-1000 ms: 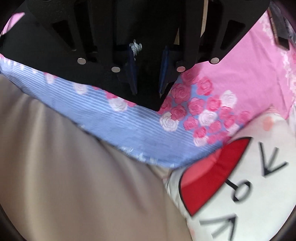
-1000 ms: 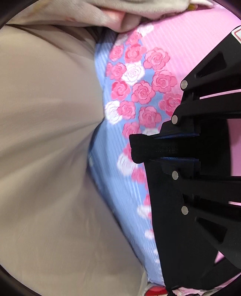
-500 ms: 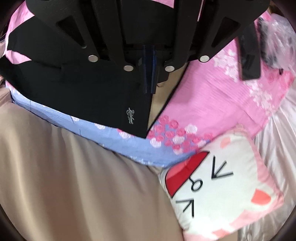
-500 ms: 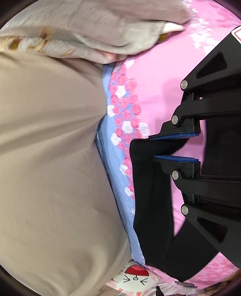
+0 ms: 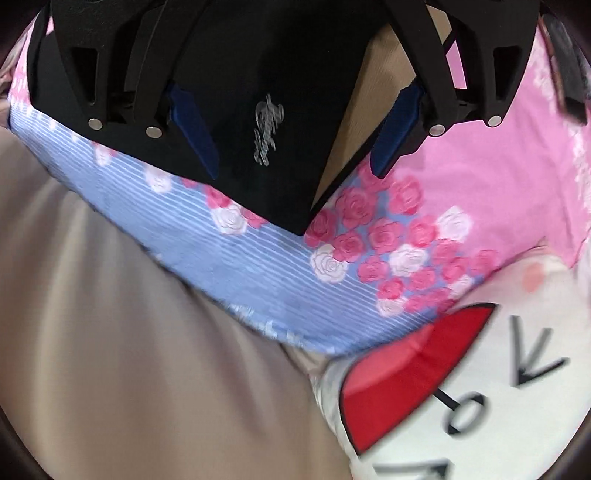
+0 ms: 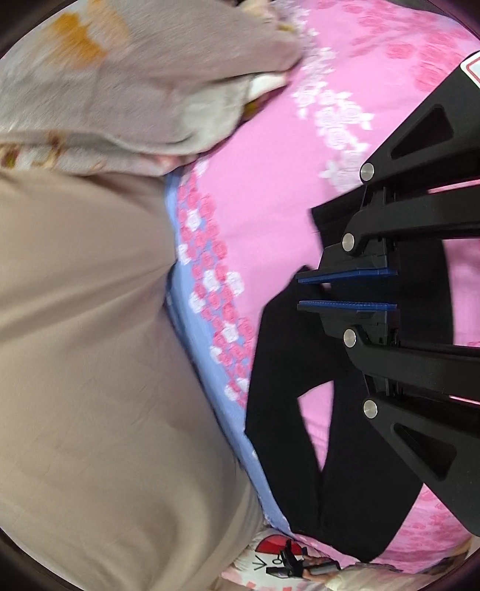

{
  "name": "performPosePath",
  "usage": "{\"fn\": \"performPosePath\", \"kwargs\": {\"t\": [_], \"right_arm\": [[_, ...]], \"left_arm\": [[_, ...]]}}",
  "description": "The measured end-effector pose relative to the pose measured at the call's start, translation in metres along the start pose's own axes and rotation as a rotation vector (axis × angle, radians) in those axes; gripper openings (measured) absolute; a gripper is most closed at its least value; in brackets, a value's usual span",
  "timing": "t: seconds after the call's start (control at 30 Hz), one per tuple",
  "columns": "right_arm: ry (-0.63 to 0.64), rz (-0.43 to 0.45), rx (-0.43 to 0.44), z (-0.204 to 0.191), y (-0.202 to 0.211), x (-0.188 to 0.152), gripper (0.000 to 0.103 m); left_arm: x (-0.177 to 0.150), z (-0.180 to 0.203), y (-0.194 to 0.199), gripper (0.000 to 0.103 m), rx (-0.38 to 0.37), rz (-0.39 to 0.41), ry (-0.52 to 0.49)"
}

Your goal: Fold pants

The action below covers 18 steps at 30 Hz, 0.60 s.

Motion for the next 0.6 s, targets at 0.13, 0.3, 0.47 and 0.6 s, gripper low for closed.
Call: {"fn": "performPosePath", "kwargs": {"t": [0.13,0.3,0.47,0.6], "right_arm": [[-0.022,-0.018,-0.013,-0.003,-0.002,-0.022,0.011],[-0.021,-0.044,-0.028,-0.014,-0.007,-0.037,0.021],[-0.029,-0.048,0.030,-0.029,-0.007,-0.040,0.035],[-0.039,-0.072,0.087,-0.038,-0.019,-0.036,0.055]], "left_arm": [[0.006,0.005,-0.029,0.057,-0.040,-0.022,0.007],[0.003,0.003,-0.015,0.022,-0.125,0.012,-0.020],[-0.014,-0.017,0.052,0.021,-0.220,0.090,-0.039],[-0.030,-0.024,0.095,0.021,-0.217,0.113,-0.066]]}}
Point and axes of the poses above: each gripper's, at about its wrist camera, not at the fingertips, and y roughly against the way its jaws point, z to its right, x to its top, the point moved 3 cm from there along -y, roughly the way its jaws point, and after that the axes turned 4 degrees about x, right-handed, at the moved point
